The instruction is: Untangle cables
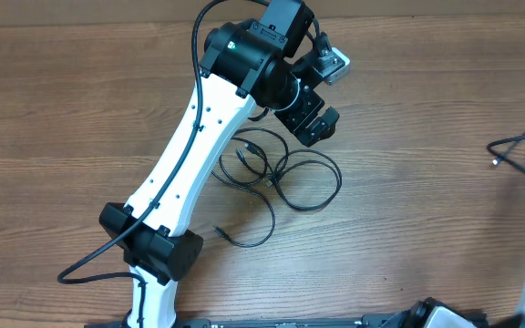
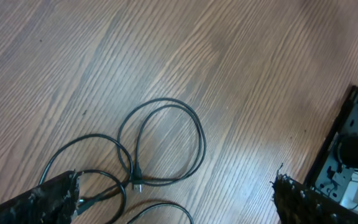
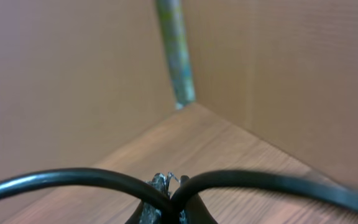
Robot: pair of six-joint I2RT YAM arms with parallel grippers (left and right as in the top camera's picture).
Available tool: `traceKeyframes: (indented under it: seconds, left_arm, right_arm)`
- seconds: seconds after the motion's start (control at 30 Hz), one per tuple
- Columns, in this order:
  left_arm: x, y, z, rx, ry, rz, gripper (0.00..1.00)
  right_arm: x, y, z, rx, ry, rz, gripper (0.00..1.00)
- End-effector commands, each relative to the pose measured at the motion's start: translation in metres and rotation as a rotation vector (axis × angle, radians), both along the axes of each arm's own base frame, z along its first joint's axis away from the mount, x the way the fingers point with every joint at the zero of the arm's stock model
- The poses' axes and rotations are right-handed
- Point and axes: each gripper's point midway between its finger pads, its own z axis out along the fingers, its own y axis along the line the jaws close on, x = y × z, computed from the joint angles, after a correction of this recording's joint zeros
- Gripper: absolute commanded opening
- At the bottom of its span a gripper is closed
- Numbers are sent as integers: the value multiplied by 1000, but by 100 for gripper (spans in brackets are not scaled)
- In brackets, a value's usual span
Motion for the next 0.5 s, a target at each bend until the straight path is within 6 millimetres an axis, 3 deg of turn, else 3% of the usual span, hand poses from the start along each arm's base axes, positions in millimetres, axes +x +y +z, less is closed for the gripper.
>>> traceKeyframes:
  seconds: [0.0, 0.2, 0.47]
  left_arm:
    - [0, -1, 8, -3, -27, 7, 100]
    - [0, -1, 8, -3, -27, 7, 100]
    - [0, -1, 8, -3, -27, 7, 100]
  right_arm:
    - [-19, -58, -18, -25, 45, -201, 4]
    - [-44, -115, -76, 16, 161, -331, 4]
    - [-58, -159, -122, -43, 287, -361, 4]
